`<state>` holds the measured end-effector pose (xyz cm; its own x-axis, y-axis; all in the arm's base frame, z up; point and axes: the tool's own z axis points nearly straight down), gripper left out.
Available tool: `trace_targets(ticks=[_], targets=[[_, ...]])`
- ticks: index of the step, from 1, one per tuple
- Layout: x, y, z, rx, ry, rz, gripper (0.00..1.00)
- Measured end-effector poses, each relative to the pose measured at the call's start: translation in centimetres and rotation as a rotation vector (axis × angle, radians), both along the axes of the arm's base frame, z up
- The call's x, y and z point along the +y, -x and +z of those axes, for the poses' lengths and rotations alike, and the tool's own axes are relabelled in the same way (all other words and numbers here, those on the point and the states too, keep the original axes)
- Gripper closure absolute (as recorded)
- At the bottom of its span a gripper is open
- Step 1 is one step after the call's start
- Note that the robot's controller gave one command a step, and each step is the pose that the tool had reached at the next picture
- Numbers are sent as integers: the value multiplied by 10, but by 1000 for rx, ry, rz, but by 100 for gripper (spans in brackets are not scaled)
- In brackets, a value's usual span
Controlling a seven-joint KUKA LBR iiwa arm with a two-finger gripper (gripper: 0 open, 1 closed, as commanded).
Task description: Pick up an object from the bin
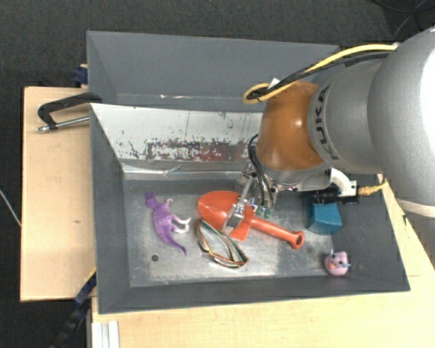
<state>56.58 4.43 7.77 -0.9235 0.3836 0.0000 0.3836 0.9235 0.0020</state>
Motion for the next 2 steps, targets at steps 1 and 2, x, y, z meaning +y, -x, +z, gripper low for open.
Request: trace_targets(ticks=[1, 2], targets=[[4, -17, 3, -17, 1, 247, 100], [4, -17, 2, -16, 1, 248, 100]])
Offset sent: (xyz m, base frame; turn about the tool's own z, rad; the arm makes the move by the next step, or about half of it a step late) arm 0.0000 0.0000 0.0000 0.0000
